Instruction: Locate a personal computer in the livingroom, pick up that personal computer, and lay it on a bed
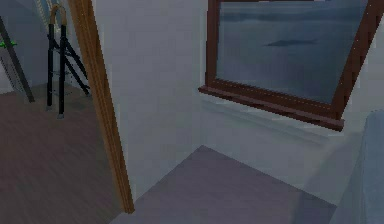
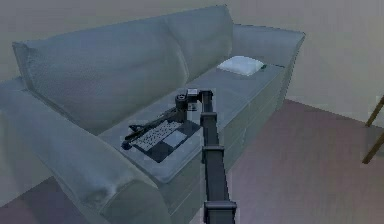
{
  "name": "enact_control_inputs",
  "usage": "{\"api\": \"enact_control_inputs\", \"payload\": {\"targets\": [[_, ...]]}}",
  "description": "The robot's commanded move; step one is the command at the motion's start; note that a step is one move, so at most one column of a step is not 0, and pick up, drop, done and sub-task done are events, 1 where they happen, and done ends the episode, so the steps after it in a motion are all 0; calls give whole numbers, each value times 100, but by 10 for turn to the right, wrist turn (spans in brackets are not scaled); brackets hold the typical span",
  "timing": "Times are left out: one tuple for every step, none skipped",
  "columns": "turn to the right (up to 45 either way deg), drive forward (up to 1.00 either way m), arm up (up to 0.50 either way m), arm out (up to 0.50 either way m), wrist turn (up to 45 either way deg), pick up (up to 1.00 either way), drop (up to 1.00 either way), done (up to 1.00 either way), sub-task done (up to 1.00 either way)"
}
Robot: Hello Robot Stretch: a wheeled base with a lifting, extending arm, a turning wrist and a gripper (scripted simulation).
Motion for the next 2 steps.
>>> {"api": "enact_control_inputs", "payload": {"targets": [[0, 0, 0, 0, 420, 0, 0, 0, 0], [0, 0, -30, 0, 0, 0, 0, 0, 0]]}}
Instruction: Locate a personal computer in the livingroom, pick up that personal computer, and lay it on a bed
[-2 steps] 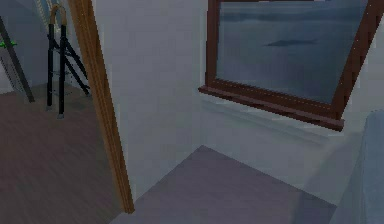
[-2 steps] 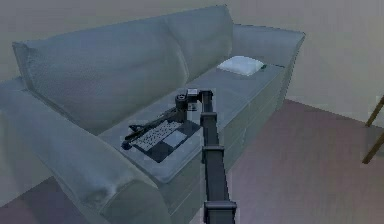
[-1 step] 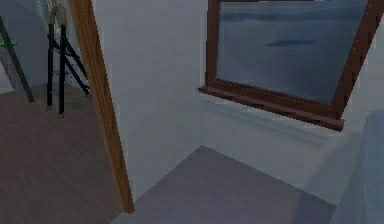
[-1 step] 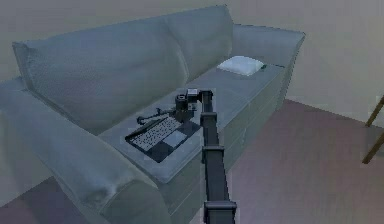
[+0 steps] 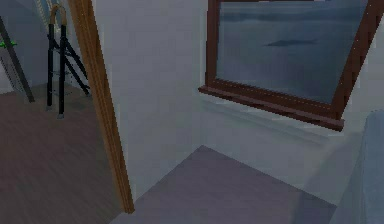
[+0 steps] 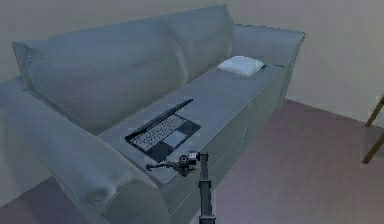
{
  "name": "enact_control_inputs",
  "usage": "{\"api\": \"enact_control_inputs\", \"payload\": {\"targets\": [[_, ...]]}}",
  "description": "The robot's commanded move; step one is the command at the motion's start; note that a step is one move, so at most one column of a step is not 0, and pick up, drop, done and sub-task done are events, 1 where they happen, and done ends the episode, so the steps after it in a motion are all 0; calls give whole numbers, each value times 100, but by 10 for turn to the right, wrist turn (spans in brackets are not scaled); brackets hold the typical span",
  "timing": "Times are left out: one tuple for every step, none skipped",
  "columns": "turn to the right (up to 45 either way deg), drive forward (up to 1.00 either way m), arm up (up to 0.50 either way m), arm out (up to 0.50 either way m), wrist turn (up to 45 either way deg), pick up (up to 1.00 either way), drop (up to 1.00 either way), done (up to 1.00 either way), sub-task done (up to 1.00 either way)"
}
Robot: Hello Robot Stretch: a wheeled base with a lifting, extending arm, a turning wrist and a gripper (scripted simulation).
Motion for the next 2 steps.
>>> {"api": "enact_control_inputs", "payload": {"targets": [[0, 0, 0, 0, 0, 100, 0, 0, 0], [0, 0, 10, 0, 0, 0, 0, 0, 0]]}}
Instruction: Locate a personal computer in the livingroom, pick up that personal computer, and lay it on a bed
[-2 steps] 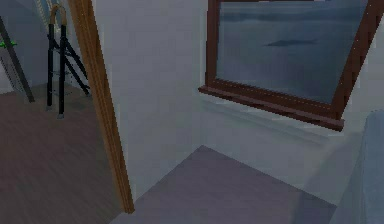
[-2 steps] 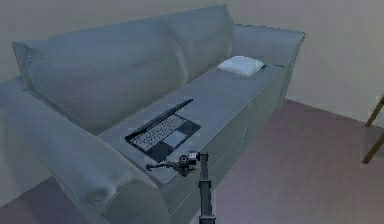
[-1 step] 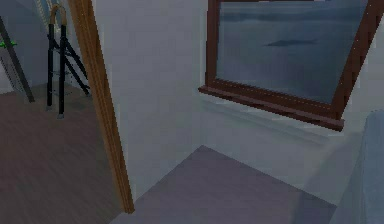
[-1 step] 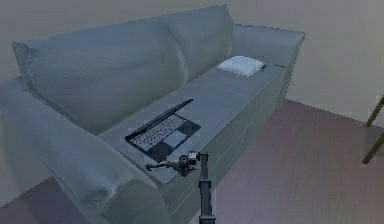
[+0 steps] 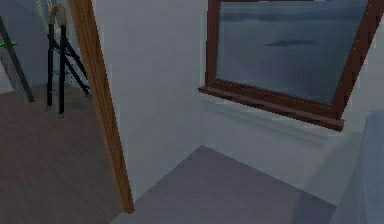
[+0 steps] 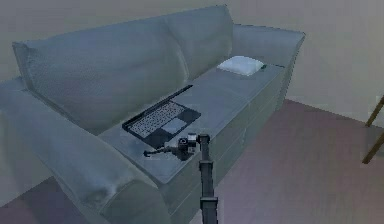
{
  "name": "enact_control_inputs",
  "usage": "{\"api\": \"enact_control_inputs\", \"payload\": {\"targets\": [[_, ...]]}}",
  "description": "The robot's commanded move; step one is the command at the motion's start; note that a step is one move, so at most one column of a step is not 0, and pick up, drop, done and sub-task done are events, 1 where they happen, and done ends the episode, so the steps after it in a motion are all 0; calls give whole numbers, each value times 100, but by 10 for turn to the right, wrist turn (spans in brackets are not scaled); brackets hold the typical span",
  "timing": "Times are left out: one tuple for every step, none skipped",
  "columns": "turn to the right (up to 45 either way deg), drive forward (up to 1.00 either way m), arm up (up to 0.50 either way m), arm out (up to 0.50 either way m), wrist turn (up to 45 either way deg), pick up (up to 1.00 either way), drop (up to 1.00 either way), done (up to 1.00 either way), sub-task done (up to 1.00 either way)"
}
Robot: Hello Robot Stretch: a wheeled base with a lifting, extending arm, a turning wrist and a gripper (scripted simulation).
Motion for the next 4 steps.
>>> {"api": "enact_control_inputs", "payload": {"targets": [[0, 0, 40, 0, 0, 0, 0, 0, 0], [0, 0, 0, 0, -450, 0, 0, 0, 0], [0, 0, 0, 0, -360, 0, 0, 0, 0], [0, 0, 0, -48, 0, 0, 0, 0, 0]]}}
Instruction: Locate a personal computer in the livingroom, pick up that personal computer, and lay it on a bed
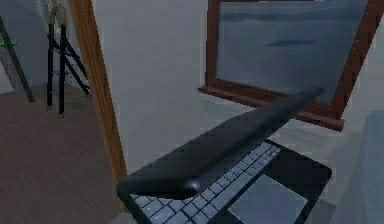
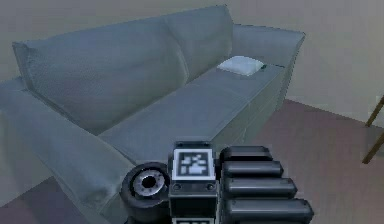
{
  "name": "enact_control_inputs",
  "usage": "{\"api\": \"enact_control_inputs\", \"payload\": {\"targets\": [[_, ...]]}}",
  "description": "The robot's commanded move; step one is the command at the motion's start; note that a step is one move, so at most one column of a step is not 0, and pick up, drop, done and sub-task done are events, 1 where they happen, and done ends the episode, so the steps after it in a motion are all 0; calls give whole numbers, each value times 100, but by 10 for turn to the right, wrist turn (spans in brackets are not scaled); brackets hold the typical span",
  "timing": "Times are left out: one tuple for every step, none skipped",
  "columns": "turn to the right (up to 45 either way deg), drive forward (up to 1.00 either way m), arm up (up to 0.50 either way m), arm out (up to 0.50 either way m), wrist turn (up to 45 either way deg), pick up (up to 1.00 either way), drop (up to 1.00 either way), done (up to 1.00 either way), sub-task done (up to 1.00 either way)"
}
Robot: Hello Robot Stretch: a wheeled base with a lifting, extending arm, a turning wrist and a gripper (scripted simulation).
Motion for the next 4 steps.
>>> {"api": "enact_control_inputs", "payload": {"targets": [[-450, 0, 0, 0, 0, 0, 0, 0, 0], [-30, 0, 0, 0, 0, 0, 0, 0, 0], [0, 100, 0, 0, 0, 0, 0, 0, 0], [0, 100, 0, 0, 0, 0, 0, 0, 0]]}}
